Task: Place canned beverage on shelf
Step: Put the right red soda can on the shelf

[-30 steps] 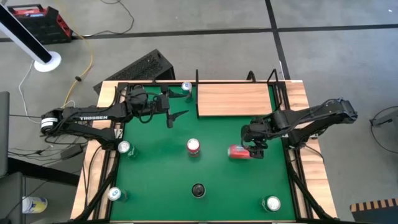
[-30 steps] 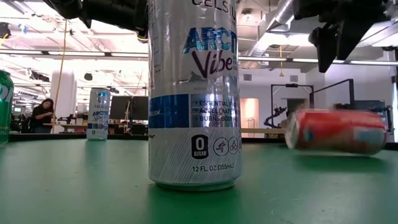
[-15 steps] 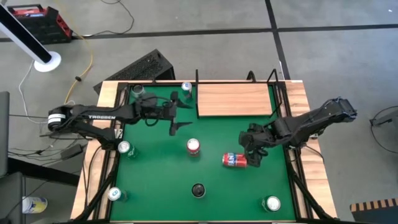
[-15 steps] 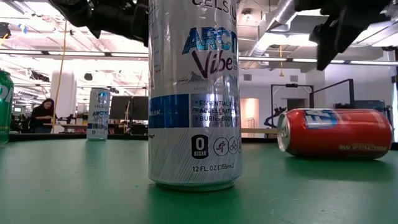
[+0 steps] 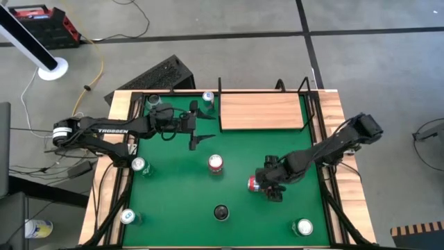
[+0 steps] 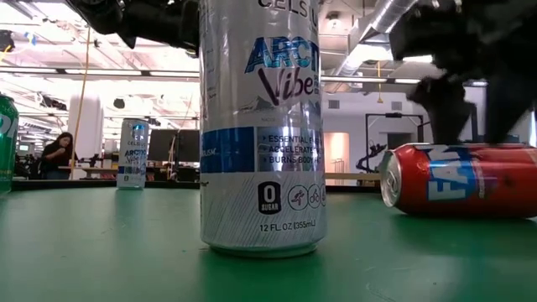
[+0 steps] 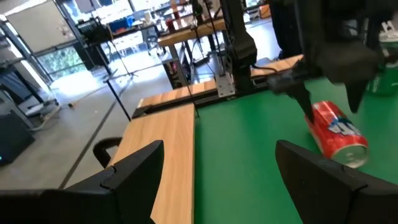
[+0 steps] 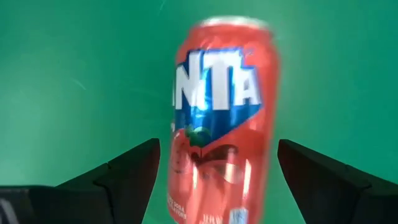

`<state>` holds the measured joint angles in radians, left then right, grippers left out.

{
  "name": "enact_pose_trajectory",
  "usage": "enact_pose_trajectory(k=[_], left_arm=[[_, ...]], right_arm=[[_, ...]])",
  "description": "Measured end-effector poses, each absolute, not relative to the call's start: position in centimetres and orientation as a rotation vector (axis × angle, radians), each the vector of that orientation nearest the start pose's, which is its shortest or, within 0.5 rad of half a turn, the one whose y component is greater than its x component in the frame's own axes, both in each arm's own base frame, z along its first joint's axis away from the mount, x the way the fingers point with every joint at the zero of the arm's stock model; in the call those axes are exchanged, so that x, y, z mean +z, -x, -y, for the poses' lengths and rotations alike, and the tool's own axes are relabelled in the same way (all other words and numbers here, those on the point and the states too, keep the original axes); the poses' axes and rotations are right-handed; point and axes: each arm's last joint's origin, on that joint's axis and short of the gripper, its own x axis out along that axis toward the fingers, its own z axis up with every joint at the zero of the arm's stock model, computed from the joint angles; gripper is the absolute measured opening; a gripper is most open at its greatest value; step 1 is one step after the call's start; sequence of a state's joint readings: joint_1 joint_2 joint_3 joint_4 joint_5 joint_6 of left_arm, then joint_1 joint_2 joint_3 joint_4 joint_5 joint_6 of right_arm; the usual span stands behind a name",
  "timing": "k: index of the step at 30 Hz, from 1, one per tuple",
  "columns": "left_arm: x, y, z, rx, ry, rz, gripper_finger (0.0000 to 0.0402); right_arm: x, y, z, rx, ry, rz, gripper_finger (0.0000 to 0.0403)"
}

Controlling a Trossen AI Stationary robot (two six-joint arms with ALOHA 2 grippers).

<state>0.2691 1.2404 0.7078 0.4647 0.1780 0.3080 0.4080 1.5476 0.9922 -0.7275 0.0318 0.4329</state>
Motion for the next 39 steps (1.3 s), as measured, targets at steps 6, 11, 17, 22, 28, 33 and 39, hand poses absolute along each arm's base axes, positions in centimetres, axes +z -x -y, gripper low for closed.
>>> enact_pose_trajectory(k=[6, 11, 17, 22, 28, 33, 39], left_arm=[[27.5, -26.3, -6.7, 0.083, -0.295, -0.074, 0.0296], [27.5, -26.3, -6.7, 0.082, -0.287, -0.074, 0.0296], [27.4, -26.3, -6.7, 0.082, -0.271, -0.082, 0.0296], [27.5, -26.3, -6.7, 0.082, -0.275, -0.08, 0.0296], [27.5, -26.3, -6.7, 0.082, -0.276, -0.08, 0.0296], [27.5, -26.3, -6.7, 0.083, -0.276, -0.079, 0.0296], [27.5, -26.3, -6.8, 0.088, -0.279, -0.079, 0.0296]], right_arm=[[17.6, -27.4, -11.6, 0.115, -0.129, -1.32, 0.0349], [17.4, -27.9, -11.3, 0.121, -0.14, -1.305, 0.0344], [16.3, -28.6, -11.5, 0.148, -0.151, -1.312, 0.0328], [15.8, -29.1, -11.4, 0.164, -0.184, -1.306, 0.032], [17.5, -27.9, -10.9, 0.09, -0.156, -1.293, 0.0303], [19.8, -26.2, -9.8, -0.065, -0.041, -1.238, 0.0301], [22.8, -24.2, -8.3, -0.265, 0.073, -1.125, 0.0301]])
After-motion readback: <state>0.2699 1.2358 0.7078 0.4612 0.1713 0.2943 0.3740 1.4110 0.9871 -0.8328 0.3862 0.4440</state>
